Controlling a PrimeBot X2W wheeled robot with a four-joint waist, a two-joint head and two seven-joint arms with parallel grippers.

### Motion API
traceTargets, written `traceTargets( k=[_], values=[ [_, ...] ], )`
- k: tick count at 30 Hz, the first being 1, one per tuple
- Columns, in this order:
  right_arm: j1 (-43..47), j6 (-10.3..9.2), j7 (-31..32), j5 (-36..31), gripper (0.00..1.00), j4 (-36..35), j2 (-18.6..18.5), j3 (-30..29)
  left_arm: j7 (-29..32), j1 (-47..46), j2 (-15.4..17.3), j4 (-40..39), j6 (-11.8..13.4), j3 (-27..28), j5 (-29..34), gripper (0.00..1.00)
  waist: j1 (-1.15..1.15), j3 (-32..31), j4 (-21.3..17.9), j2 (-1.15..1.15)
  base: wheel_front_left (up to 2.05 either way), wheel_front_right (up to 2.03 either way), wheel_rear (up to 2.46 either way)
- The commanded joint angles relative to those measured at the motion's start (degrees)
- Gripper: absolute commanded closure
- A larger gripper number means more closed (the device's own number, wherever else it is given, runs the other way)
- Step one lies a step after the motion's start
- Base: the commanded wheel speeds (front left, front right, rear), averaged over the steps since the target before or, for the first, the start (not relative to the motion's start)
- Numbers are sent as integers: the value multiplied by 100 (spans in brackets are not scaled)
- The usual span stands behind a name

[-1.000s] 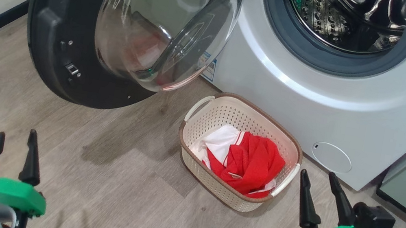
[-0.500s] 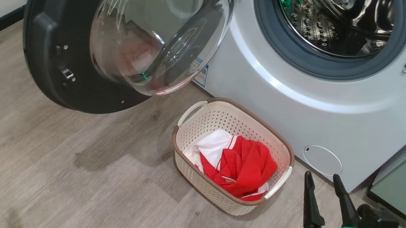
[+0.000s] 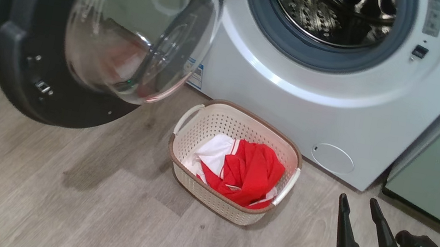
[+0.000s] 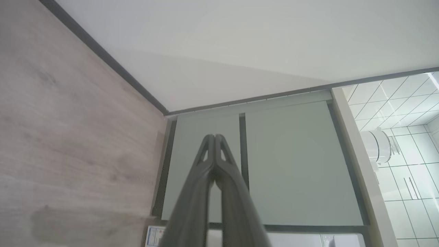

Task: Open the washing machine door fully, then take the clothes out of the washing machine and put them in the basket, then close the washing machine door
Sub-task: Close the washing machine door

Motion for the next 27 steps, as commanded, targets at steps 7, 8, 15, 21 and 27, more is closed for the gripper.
traceTargets(
  k=[7,8,15,21,27],
  values=[
    [-166,-4,-36,-103,0,-178,-3,126,813,-615,453,254,296,24,-292,100,0,111,-303,0,0,0,0],
    [-176,-4,-36,-109,0,-179,-9,130,933,-667,452,253,315,-14,-308,100,0,123,-343,0,0,0,0],
    [-282,-4,-36,-137,0,-199,-144,182,1843,-823,421,-61,430,-286,-401,100,0,351,-625,0,0,0,0],
    [-383,-4,-36,-141,0,-230,-255,185,2362,-701,182,-650,590,-392,-515,100,0,605,-808,0,0,0,0],
    [-378,-4,-36,-142,0,-235,-269,166,2701,-400,-172,-1330,838,-470,-581,100,0,678,-873,0,0,0,0]
  ],
)
